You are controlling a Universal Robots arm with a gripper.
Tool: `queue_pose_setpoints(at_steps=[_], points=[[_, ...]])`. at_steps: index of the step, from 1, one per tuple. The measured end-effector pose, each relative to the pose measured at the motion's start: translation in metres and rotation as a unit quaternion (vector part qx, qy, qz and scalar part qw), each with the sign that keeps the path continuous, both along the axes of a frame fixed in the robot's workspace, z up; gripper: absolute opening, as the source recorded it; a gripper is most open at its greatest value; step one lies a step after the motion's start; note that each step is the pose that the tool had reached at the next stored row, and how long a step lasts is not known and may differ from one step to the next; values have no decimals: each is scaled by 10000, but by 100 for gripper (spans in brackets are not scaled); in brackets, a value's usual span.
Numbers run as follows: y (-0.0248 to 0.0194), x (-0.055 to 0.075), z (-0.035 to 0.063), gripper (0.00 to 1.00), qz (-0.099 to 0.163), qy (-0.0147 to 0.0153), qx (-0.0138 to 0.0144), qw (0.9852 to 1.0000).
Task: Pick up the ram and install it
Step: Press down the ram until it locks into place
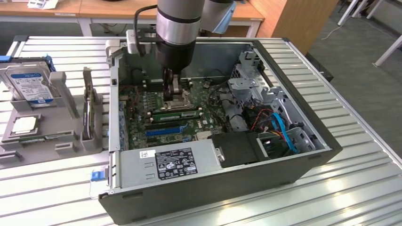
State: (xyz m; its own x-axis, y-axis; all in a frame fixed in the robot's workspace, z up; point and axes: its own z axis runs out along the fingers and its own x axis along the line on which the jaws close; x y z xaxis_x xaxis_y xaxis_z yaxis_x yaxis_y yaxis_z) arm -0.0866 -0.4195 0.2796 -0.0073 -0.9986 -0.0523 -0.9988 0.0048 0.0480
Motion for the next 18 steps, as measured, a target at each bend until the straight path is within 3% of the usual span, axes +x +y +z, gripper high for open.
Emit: queue_pose_setpoints(at_steps=[18], points=[[0,35,56,10,0,1,-1,10000]])
